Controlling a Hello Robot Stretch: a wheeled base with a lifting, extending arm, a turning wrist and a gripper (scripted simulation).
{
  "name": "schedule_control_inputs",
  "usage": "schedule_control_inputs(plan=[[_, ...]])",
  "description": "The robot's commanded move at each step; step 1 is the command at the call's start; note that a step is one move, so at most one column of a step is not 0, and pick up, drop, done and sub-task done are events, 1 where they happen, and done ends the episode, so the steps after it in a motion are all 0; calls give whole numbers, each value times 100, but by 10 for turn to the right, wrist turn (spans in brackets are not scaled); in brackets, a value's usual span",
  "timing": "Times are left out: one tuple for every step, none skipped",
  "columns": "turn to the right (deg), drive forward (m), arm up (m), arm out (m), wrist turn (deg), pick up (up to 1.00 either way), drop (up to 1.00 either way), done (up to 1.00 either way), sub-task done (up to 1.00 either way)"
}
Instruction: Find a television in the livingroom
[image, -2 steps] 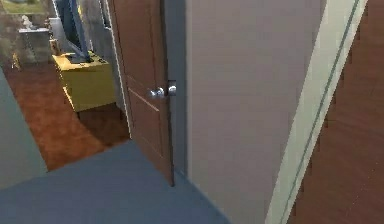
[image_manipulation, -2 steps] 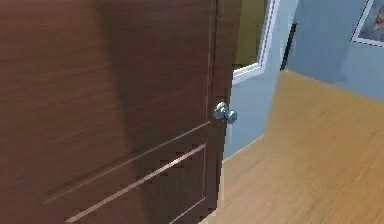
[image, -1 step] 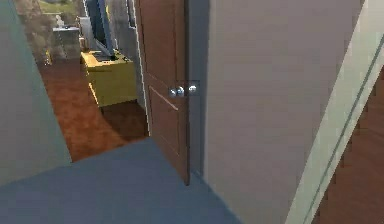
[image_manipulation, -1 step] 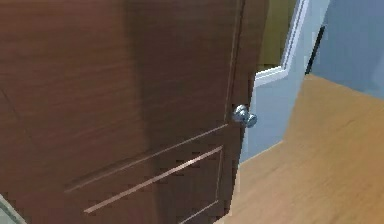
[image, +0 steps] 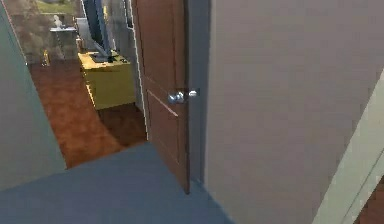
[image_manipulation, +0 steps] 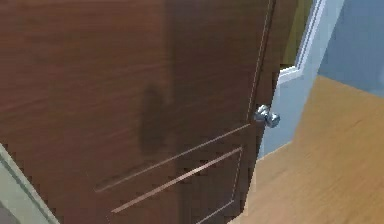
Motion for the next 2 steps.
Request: schedule_control_inputs(plan=[[-240,0,0,0,0,0,0,0,0],[0,100,0,0,0,0,0,0,0]])
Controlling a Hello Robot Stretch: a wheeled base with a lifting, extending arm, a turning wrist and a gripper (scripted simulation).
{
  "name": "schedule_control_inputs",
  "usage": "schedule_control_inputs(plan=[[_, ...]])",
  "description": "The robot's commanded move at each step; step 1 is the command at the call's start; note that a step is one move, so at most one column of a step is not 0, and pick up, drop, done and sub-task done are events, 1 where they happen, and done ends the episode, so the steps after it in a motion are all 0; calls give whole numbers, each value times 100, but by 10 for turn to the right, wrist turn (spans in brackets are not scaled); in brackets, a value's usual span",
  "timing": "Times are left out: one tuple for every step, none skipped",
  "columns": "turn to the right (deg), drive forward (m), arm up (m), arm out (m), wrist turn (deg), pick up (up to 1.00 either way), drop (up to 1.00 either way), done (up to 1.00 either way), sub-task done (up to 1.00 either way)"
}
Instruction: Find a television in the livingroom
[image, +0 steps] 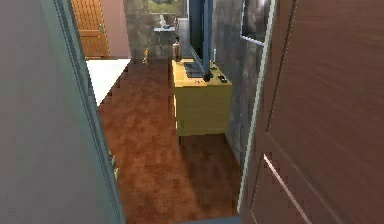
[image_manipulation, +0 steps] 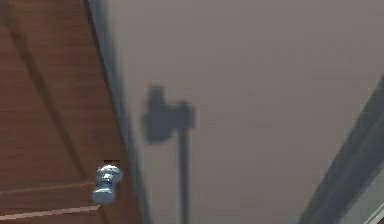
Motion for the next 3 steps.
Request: schedule_control_inputs(plan=[[0,85,0,0,0,0,0,0,0],[-270,0,0,0,0,0,0,0,0],[-30,0,0,0,0,0,0,0,0]])
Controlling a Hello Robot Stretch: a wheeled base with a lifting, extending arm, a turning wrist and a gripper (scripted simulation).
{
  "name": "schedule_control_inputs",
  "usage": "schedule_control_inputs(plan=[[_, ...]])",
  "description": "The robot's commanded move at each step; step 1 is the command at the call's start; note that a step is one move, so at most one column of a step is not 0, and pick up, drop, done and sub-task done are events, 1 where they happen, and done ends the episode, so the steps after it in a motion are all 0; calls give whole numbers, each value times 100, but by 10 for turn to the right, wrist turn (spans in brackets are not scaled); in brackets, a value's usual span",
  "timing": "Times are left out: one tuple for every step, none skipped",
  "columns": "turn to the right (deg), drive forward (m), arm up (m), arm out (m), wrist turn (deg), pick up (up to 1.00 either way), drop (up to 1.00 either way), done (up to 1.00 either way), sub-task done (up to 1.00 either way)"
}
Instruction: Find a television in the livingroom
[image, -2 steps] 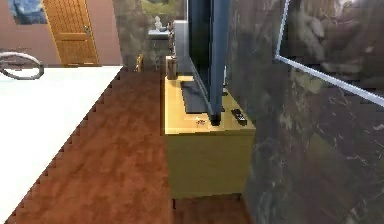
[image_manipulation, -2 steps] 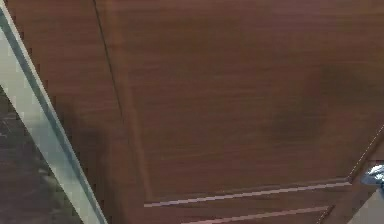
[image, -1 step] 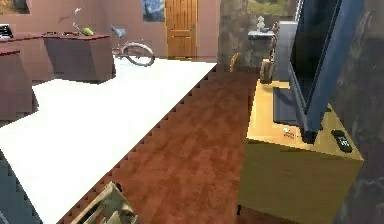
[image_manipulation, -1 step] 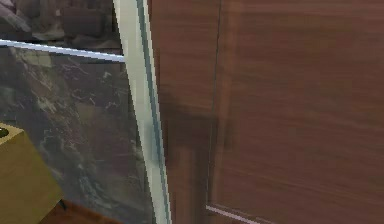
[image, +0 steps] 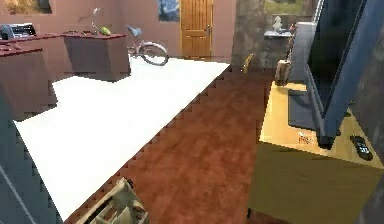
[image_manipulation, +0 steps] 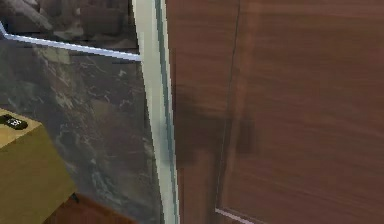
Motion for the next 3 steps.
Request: schedule_control_inputs(plan=[[0,60,0,0,0,0,0,0,0],[450,0,0,0,0,0,0,0,0],[0,0,0,0,0,0,0,100,0]])
